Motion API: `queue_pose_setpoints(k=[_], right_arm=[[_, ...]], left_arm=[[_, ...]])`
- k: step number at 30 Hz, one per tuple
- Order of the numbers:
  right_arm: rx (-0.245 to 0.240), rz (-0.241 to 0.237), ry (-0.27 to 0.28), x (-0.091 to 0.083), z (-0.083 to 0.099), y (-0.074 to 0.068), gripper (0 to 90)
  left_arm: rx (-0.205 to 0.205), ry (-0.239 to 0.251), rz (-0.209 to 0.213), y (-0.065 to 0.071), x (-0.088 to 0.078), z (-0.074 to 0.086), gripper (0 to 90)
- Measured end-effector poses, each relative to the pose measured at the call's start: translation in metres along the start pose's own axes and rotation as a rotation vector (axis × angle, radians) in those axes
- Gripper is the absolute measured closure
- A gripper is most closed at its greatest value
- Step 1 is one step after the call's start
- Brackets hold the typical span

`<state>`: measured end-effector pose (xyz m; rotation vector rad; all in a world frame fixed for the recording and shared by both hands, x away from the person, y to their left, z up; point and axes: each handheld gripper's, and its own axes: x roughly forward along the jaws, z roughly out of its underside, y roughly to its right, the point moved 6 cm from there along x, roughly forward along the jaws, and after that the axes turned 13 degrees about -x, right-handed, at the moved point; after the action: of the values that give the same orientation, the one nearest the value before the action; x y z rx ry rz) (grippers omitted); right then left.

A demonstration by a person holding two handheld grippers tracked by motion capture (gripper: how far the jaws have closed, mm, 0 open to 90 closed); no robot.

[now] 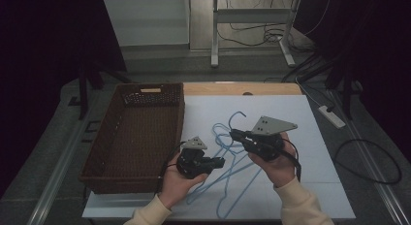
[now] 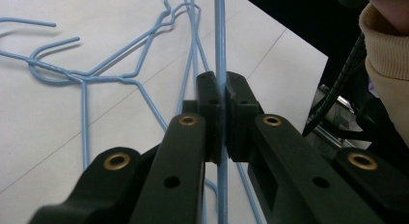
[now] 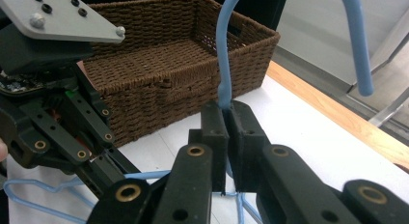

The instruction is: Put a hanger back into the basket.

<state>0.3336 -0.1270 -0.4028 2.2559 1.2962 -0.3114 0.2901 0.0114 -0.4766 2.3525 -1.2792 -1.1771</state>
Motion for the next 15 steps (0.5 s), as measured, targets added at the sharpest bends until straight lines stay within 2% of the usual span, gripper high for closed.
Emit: queue_pose_setpoints(k=[4, 9, 11, 15], right_arm=[[0.023, -0.013, 0.020, -0.002, 0.001, 0.002, 81.8], [0.083, -0.029, 0.049, -0.010, 0.006, 0.004, 60.0], [0.107, -0.018, 0.066, -0.014, 0.008, 0.005, 51.7], [0.110, 0.012, 0.087, -0.027, 0.016, 0.006, 40.8]], left_arm=[[-0.003, 0.017, 0.002, 0.000, -0.002, -0.001, 86.6], [-0.015, 0.046, 0.004, 0.000, -0.006, -0.003, 86.6], [-0.013, 0.050, 0.004, 0.000, -0.008, -0.004, 86.6], [-0.012, 0.074, 0.005, 0.000, -0.015, -0.007, 86.6]])
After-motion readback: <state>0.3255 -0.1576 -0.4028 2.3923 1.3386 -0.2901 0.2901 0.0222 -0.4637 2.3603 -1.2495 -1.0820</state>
